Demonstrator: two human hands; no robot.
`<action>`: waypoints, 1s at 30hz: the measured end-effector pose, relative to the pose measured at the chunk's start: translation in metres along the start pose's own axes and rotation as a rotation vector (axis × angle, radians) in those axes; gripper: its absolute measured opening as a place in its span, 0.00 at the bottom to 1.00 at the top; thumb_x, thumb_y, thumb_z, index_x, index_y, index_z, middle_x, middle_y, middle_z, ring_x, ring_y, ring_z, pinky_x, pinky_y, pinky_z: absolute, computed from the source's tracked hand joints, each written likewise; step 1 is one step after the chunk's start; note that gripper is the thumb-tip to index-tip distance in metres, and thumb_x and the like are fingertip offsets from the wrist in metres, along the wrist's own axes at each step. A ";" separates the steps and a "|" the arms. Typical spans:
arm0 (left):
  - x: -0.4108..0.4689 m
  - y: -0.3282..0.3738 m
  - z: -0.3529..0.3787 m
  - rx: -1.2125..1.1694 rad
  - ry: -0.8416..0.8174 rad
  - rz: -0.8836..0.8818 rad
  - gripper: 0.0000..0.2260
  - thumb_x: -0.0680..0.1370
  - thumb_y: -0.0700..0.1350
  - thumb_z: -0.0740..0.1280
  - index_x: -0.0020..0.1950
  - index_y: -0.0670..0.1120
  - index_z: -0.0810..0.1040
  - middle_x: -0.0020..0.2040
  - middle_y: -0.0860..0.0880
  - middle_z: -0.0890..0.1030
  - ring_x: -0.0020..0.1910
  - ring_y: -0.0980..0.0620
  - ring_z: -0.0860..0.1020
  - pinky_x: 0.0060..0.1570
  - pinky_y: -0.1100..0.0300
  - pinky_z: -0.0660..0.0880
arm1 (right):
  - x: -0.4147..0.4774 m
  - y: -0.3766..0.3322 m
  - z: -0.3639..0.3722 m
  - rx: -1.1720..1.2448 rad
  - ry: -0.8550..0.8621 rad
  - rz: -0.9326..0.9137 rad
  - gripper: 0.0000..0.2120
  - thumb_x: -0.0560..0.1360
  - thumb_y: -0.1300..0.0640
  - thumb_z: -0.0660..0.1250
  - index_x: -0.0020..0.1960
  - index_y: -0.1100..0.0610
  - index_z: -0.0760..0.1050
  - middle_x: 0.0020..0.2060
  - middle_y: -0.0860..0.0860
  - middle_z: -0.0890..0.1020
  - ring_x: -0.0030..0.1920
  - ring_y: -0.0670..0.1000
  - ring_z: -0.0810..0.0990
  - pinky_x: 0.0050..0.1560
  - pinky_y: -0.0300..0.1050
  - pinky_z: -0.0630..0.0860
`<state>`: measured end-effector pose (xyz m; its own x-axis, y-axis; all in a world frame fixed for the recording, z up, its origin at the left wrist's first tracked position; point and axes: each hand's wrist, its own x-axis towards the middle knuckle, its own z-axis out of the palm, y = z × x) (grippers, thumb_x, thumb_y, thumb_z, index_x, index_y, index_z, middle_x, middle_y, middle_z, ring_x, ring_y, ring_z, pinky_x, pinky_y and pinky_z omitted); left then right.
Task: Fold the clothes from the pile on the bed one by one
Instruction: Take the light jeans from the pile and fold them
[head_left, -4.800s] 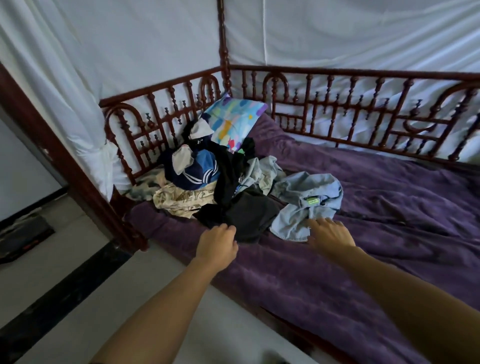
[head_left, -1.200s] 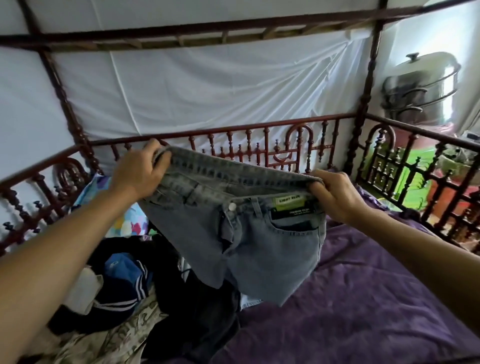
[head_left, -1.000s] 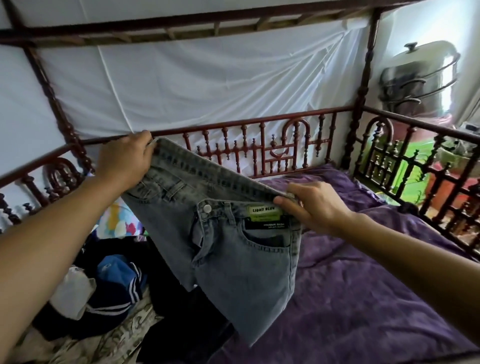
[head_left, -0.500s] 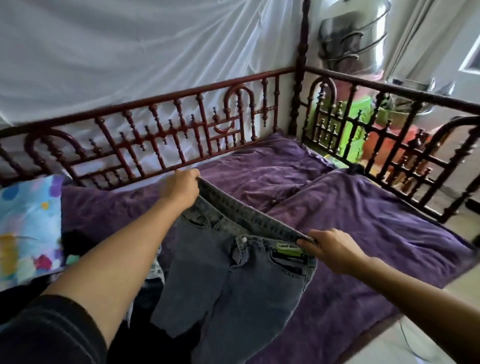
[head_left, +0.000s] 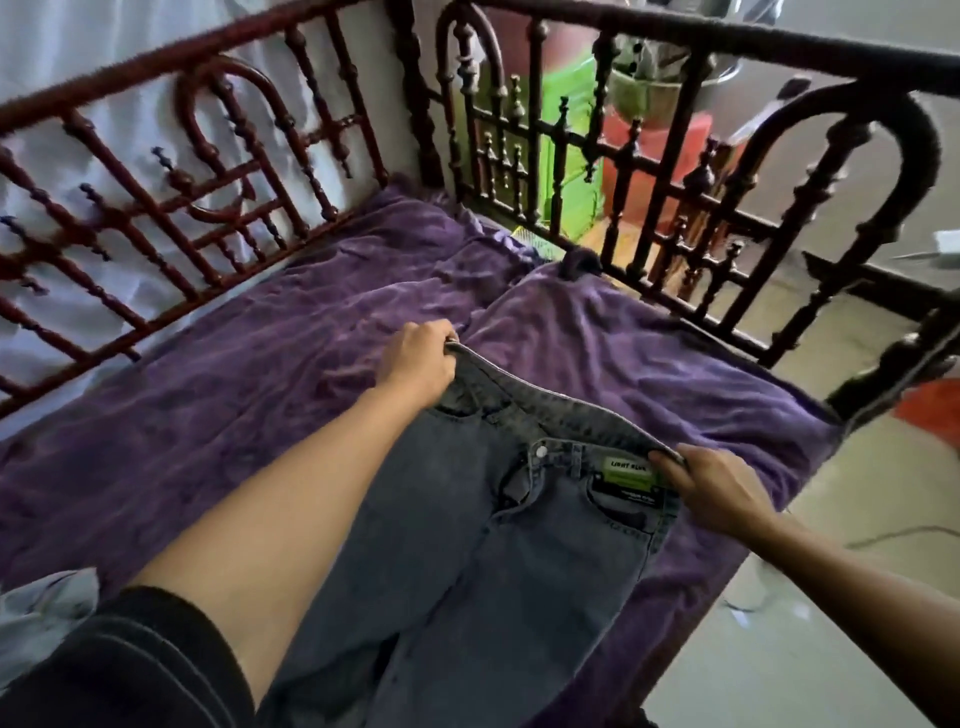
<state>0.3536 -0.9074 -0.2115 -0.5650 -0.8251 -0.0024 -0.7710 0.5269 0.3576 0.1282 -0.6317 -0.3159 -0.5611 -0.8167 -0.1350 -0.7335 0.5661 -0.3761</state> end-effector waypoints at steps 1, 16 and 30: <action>0.021 0.015 0.023 0.000 -0.004 -0.018 0.11 0.73 0.40 0.65 0.54 0.49 0.80 0.52 0.41 0.82 0.53 0.39 0.78 0.53 0.50 0.75 | 0.021 0.021 0.003 -0.003 -0.006 0.027 0.24 0.76 0.35 0.55 0.39 0.53 0.74 0.38 0.52 0.81 0.42 0.58 0.80 0.39 0.50 0.74; 0.180 0.125 0.253 -0.246 -0.461 -0.092 0.32 0.75 0.41 0.64 0.77 0.53 0.58 0.73 0.46 0.68 0.68 0.45 0.71 0.62 0.58 0.71 | 0.193 0.212 0.052 -0.257 -0.059 0.324 0.21 0.78 0.37 0.54 0.49 0.55 0.72 0.52 0.57 0.80 0.54 0.60 0.78 0.47 0.53 0.73; -0.082 -0.113 0.186 -0.013 -0.437 -0.806 0.16 0.78 0.44 0.64 0.66 0.45 0.73 0.64 0.42 0.75 0.62 0.42 0.74 0.59 0.51 0.72 | 0.180 -0.052 0.157 -0.194 -0.475 -0.384 0.18 0.79 0.47 0.59 0.66 0.51 0.70 0.62 0.52 0.74 0.65 0.55 0.69 0.53 0.51 0.74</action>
<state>0.4323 -0.8609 -0.4257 0.0801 -0.7902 -0.6076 -0.9782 -0.1795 0.1045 0.1258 -0.8261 -0.4647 -0.0460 -0.9006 -0.4321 -0.9294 0.1971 -0.3119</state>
